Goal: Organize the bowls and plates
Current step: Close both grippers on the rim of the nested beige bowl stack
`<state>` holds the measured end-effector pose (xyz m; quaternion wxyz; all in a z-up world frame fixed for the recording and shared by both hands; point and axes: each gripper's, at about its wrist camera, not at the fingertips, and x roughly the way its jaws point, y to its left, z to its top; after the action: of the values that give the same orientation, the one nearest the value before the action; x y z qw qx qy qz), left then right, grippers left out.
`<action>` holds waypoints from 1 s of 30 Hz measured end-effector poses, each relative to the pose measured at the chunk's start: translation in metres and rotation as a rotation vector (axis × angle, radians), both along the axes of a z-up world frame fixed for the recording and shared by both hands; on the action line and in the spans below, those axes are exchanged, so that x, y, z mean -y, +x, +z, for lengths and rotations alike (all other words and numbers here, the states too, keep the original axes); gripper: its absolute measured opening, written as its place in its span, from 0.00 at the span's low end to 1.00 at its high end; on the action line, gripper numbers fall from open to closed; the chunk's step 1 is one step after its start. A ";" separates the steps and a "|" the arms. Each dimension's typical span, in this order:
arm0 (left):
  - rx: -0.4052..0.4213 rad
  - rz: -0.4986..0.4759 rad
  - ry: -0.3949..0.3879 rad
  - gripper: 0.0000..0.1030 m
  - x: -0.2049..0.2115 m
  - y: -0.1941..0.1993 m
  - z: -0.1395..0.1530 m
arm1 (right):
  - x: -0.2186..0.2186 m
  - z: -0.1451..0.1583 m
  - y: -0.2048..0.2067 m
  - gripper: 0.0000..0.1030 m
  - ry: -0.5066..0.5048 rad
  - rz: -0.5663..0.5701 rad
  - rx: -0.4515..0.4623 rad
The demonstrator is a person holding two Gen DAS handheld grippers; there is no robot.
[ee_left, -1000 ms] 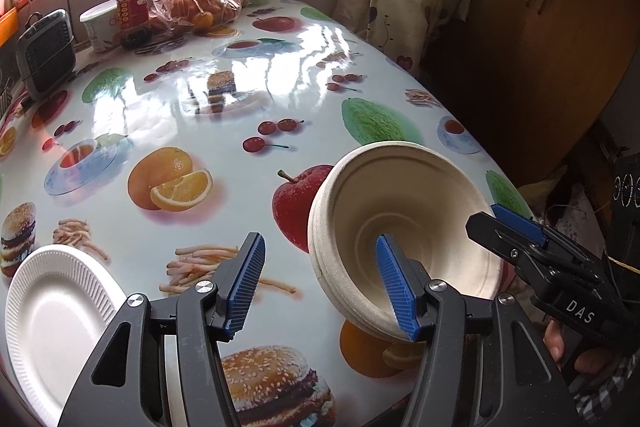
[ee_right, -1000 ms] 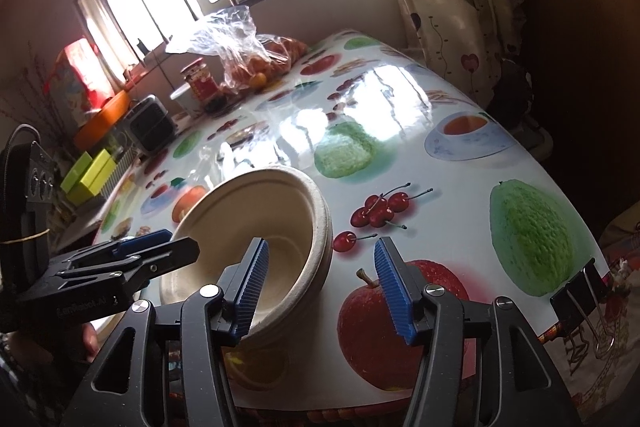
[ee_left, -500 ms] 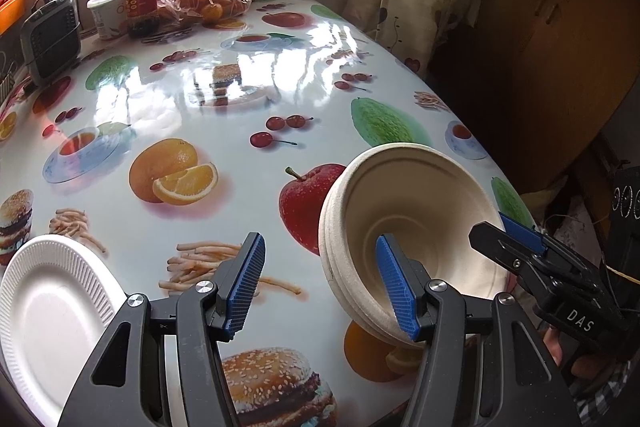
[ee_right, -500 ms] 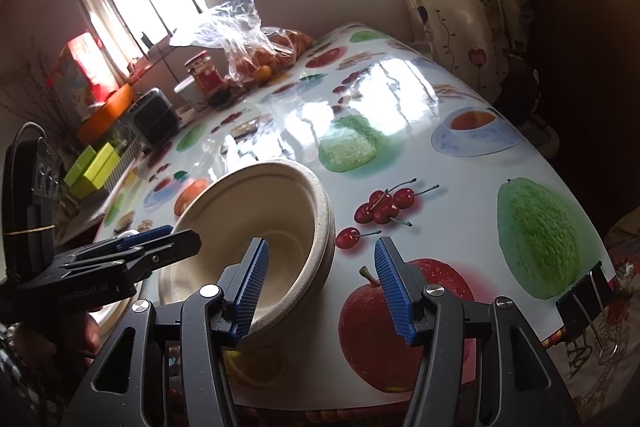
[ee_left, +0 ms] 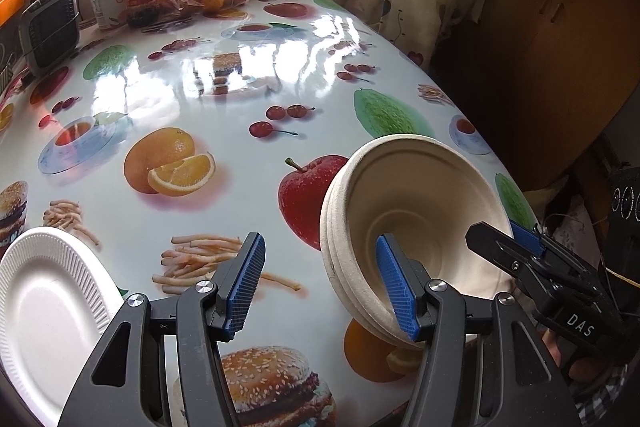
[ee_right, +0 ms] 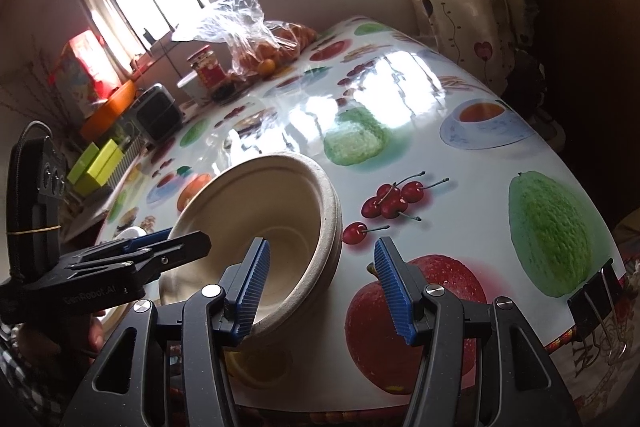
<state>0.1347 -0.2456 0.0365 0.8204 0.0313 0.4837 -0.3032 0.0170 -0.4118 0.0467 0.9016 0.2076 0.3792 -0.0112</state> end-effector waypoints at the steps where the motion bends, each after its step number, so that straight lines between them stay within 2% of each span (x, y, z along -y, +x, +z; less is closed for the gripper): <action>1: 0.000 -0.001 0.001 0.57 0.001 0.000 0.000 | 0.000 0.000 0.000 0.54 0.000 0.000 0.000; 8: 0.002 -0.010 0.001 0.55 0.003 -0.001 0.000 | 0.000 0.000 0.000 0.51 -0.001 0.001 -0.001; 11: -0.001 -0.014 0.008 0.52 0.004 -0.001 -0.001 | -0.001 0.000 0.000 0.45 -0.003 0.004 -0.002; 30: -0.011 -0.034 0.018 0.31 0.010 -0.004 -0.005 | -0.006 0.002 -0.002 0.32 0.008 0.012 0.005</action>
<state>0.1309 -0.2553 0.0320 0.8121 0.0453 0.4905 -0.3128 0.0148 -0.4060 0.0482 0.9018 0.2092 0.3782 -0.0039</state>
